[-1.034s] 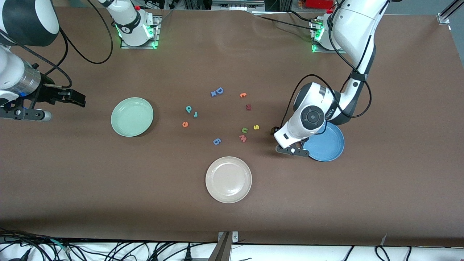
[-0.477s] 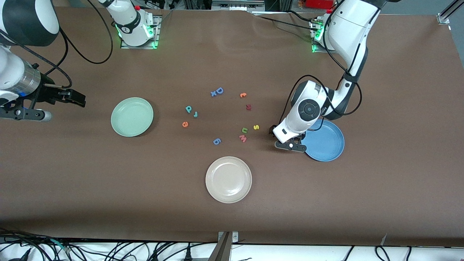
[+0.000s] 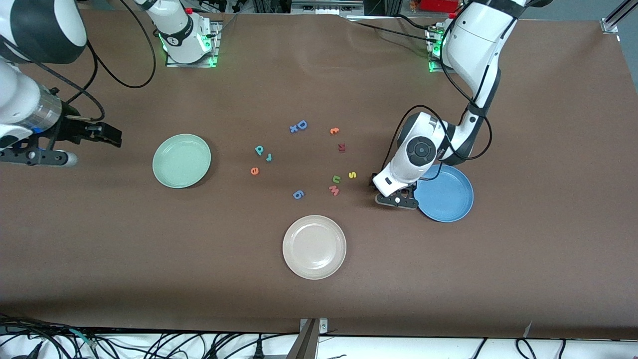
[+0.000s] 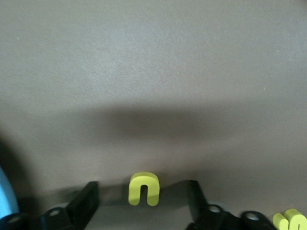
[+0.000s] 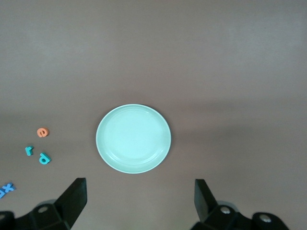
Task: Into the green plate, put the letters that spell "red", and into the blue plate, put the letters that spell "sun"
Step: 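Grasp the yellow u with the left gripper, then place the yellow u on the blue plate while the right gripper reaches letters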
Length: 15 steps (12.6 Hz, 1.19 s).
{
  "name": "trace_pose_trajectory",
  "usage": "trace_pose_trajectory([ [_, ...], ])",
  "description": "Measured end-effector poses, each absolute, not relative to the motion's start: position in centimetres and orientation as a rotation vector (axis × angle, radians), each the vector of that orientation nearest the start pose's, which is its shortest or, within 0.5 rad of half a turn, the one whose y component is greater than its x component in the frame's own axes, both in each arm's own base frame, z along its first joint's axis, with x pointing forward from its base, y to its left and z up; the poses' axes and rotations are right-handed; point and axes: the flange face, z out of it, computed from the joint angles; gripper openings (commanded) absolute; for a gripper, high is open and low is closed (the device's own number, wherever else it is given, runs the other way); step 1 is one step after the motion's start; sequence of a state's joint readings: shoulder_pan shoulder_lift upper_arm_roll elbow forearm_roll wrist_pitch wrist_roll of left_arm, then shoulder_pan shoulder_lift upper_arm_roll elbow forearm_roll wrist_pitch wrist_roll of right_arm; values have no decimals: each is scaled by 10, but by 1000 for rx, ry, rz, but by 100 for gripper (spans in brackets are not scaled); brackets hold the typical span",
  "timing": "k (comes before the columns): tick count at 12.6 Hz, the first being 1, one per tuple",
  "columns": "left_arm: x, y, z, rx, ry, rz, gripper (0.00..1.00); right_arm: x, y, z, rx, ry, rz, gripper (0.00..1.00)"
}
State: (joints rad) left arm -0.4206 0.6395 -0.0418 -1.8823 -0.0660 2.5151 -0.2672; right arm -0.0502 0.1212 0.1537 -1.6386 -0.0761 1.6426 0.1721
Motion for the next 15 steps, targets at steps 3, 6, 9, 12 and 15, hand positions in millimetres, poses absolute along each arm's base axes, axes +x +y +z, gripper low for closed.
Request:
trace_pose_trajectory([
  [3, 568, -284, 171, -3196, 219, 32, 3, 585, 106, 507, -3215, 180, 221, 98],
  [6, 570, -284, 179, -3199, 217, 19, 3, 585, 164, 470, -3213, 220, 273, 98],
  [9, 579, -274, 206, -3180, 194, 87, 4, 584, 213, 425, -3180, 360, 316, 99],
  [12, 597, -240, 255, -3156, 265, 194, 8, 574, 251, 377, -3136, 520, 315, 99],
  [15, 614, -182, 255, -3115, 406, 213, 23, 549, 280, 322, -3107, 640, 315, 99],
])
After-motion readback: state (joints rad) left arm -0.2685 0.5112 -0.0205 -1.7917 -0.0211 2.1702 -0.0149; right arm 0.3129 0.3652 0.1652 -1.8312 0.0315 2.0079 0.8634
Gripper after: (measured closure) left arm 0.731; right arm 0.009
